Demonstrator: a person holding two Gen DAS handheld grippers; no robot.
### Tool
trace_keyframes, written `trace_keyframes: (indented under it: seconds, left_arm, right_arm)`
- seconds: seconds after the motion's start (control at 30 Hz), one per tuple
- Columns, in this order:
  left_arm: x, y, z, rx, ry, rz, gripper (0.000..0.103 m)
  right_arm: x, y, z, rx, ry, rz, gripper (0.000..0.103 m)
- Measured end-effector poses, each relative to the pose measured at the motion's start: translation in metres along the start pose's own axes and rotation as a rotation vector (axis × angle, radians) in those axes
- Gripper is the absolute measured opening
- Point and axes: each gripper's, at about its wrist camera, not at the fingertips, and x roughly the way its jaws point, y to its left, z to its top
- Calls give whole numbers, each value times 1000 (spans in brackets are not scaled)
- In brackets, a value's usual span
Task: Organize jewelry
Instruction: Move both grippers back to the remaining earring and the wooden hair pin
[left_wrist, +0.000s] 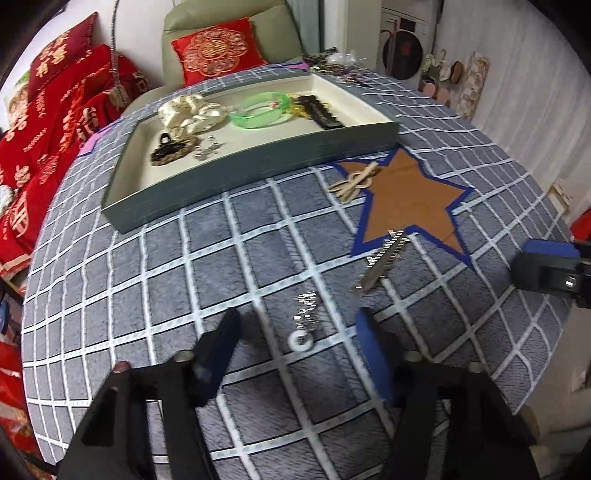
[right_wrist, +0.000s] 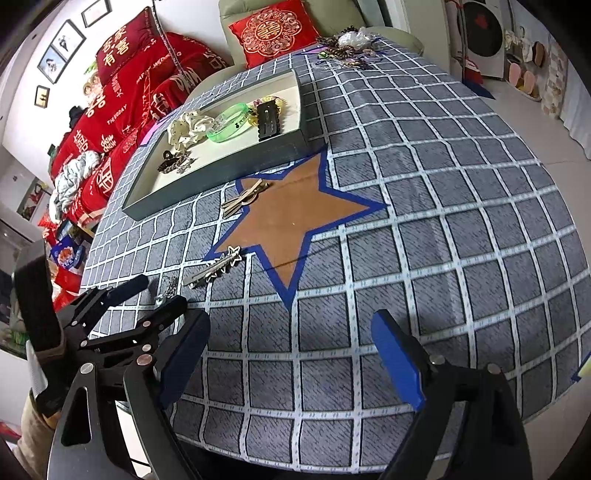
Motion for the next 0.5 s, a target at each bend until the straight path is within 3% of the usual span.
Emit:
trace_keyframes:
  seconds: [0.1, 0.23, 0.33, 0.37, 0.5]
  left_arm:
    - [-1, -3, 0, 12, -4, 2, 65]
    - [-1, -5, 0, 15, 3, -31, 50]
    - [-2, -12, -1, 42, -1, -45, 34]
    - [-3, -14, -1, 49, -4, -49, 18]
    - [-4, -12, -2, 20, -15, -49, 18]
  right_arm:
    - [5, 4, 8, -12, 5, -5, 91]
    - [11, 11, 17, -29, 5, -14, 91]
    - [17, 18, 26, -43, 9, -21, 91]
    - [18, 19, 27, -45, 9, -23, 91]
    - [26, 23, 38, -20, 15, -21, 91]
